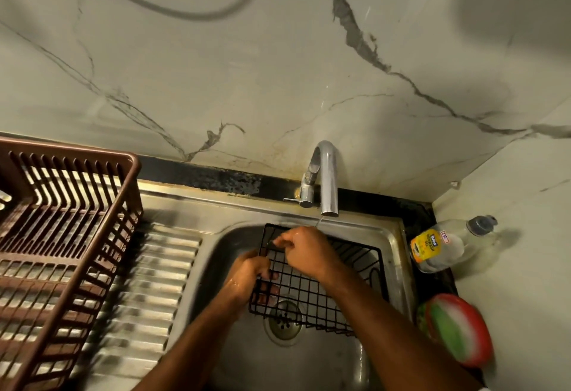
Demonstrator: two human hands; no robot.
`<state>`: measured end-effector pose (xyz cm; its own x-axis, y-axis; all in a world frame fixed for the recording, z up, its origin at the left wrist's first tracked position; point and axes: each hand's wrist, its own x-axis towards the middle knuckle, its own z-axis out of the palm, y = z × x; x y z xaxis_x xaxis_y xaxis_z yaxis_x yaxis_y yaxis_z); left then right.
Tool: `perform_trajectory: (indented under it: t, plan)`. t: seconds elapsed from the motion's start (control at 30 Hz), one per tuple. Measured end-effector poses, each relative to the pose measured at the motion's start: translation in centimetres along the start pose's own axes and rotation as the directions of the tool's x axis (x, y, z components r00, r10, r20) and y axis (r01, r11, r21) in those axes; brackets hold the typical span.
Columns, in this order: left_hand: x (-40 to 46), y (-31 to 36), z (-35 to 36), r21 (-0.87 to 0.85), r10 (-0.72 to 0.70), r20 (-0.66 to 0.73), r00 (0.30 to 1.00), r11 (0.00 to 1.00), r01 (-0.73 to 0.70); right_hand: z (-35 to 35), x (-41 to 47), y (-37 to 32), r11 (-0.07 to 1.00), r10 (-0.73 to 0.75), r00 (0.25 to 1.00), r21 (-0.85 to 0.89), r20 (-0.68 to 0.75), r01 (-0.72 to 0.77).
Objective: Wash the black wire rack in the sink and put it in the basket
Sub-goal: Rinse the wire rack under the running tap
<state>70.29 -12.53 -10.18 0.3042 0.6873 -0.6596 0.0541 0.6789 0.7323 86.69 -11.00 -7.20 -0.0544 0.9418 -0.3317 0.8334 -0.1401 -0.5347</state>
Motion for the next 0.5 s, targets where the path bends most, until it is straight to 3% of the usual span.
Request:
perform_trajectory:
  t: [0.17,0.27,0.37,0.43,0.5]
  plan:
    - [0.2,0.0,-1.8,-0.054,-0.025,-0.065,0.998,0.998,0.021,-2.2,-0.9,5.1,0.97,0.235,0.963,-0.039,-0.134,-0.242]
    - [0.2,-0.2,-1.3,-0.062,-0.045,-0.065,0.997,0.997,0.041,-2.2,-1.2,4.0,0.924,0.237,0.96,-0.27,-0.152,-0.271]
    - [0.1,-0.5,0.4,-0.043,-0.036,-0.041,0.999,0.998,0.034,-0.6,-0.7,0.3,0.91,0.061,0.997,-0.407,-0.055,-0.078]
    - [-0.2,-0.5,1.4,0.019,-0.014,-0.007,1.0,1.0,0.014,0.1,-0.1,-1.7,0.914,-0.094,0.995,-0.398,-0.019,0.079]
    - [-0.7,-0.2,1.7,0.032,0.005,0.0,1.0,0.999,-0.005,0.3,0.4,-2.0,0.945,-0.119,0.992,-0.311,-0.031,0.103]
